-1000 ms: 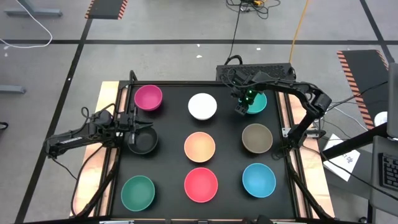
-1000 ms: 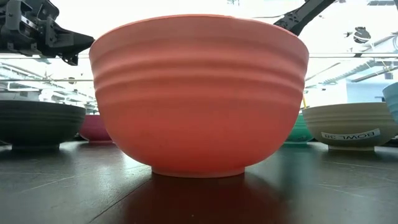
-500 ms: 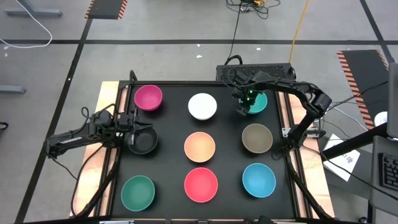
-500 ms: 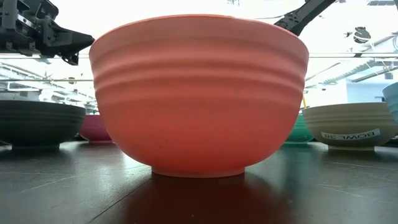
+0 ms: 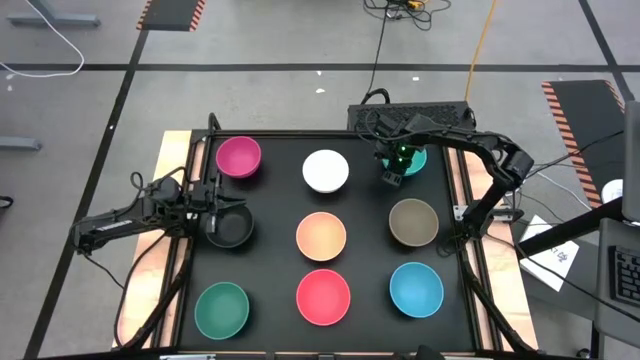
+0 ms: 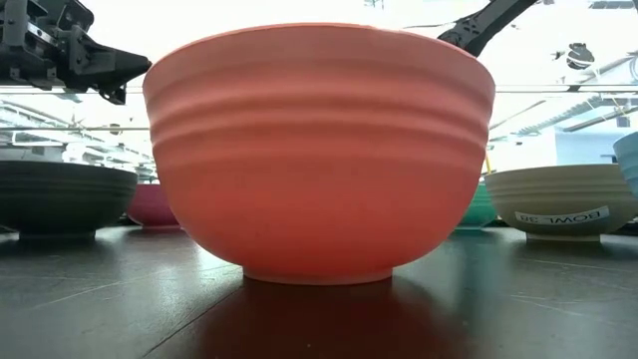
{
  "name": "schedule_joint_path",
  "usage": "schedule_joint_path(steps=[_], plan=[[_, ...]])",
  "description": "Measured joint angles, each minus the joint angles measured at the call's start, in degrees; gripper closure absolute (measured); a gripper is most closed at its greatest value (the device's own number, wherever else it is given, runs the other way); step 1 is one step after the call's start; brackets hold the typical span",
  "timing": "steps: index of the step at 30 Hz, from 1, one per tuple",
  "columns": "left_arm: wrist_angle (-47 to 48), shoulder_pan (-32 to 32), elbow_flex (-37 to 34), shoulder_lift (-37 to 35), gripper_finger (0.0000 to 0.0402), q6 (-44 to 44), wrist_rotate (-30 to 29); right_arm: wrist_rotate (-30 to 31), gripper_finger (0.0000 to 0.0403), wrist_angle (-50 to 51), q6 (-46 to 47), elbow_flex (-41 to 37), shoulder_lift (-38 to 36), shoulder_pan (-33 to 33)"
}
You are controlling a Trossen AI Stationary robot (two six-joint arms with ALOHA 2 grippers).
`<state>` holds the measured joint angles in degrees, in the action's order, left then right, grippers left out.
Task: Nest bowls inside each other
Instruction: Stack the light blue bowl on top of the orange bowl
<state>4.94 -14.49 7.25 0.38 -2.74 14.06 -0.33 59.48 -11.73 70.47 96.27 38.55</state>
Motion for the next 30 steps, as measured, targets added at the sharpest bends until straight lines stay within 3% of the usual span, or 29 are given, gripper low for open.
schedule_joint_path(steps=[4,8,21,30], plan=[[0.0,0.0,0.0,0.0,0.0355,0.0,0.0,5.4,0.0401,3.0,0.3,2.9,0.2,-1.6],[0.0,0.0,0.0,0.0,0.0355,0.2,0.0,6.2,0.0401,3.9,0.2,7.5,0.1,-3.4],[0.1,0.0,0.0,0.0,0.0355,0.2,1.1,6.0,0.0402,13.8,3.8,20.5,0.1,-11.8],[0.0,0.0,0.0,0.0,0.0355,0.0,1.0,1.6,0.0402,14.6,5.9,26.2,0.1,-19.3]])
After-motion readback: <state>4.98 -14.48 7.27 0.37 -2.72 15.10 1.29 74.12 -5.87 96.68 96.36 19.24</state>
